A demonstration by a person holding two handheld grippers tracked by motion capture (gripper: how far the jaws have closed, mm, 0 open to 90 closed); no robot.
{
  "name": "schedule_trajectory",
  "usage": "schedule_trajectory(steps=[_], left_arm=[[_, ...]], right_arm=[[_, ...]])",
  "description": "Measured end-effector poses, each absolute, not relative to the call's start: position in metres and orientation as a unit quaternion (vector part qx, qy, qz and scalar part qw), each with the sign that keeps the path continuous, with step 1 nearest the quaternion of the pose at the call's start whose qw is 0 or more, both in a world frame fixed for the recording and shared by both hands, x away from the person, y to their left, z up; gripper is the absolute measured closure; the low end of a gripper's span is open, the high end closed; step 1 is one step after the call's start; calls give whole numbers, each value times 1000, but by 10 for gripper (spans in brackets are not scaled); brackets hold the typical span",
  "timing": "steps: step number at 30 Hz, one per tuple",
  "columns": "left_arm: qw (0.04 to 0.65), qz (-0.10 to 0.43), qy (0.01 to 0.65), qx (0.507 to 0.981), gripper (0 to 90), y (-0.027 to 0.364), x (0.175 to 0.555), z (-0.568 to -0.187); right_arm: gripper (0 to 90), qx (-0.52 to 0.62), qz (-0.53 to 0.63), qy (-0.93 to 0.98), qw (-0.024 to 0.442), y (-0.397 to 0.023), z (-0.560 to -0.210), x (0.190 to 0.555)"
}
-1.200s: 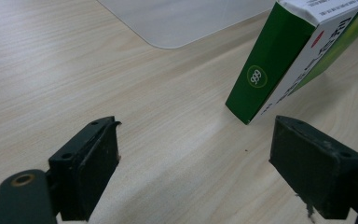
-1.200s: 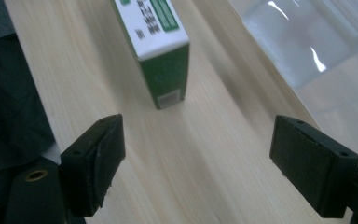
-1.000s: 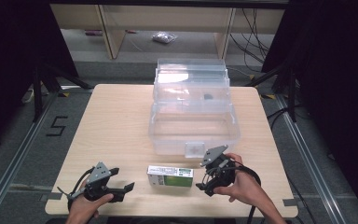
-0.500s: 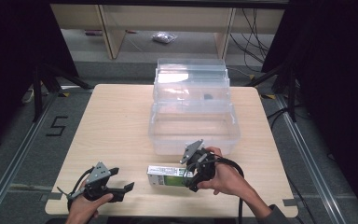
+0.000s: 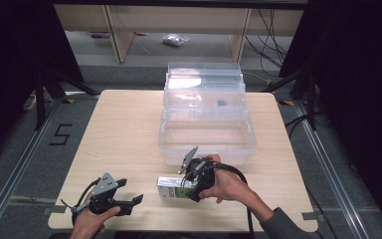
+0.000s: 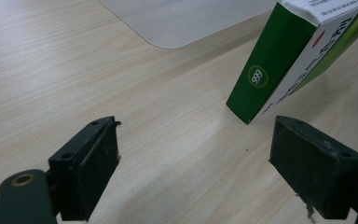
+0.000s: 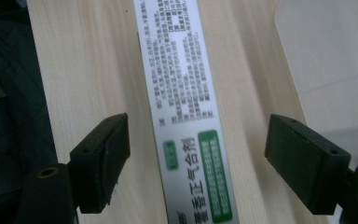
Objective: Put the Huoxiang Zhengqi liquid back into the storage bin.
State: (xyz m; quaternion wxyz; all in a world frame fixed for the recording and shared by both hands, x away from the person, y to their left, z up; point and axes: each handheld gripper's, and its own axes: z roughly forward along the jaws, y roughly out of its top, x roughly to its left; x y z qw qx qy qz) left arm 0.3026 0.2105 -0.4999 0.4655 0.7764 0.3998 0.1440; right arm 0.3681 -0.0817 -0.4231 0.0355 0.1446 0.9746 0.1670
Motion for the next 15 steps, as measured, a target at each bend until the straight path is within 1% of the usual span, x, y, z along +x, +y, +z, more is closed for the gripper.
schedule_trajectory(steps=[1, 2, 4, 5, 11, 12, 15], left_arm=[[467, 143, 399, 776, 148, 211, 303, -500], [467, 143, 399, 776, 148, 211, 303, -500], [467, 143, 398, 776, 148, 211, 303, -500], [467, 142, 398, 776, 148, 211, 303, -500], [467, 142, 398, 777, 148, 211, 303, -500], [469, 142, 398, 775, 148, 210, 303, -500], [469, 142, 398, 776, 148, 210, 302, -500]], right_arm=[[246, 152, 159, 975, 35, -79, -423, 367], [252, 131, 163, 977, 34, -77, -425, 371], [261, 142, 153, 978, 30, -73, -426, 370], [263, 125, 141, 981, 41, -72, -426, 373], [285, 119, 123, 985, 29, -62, -429, 377], [294, 104, 123, 987, 30, -61, -429, 379], [308, 114, 114, 987, 25, -58, -430, 378]])
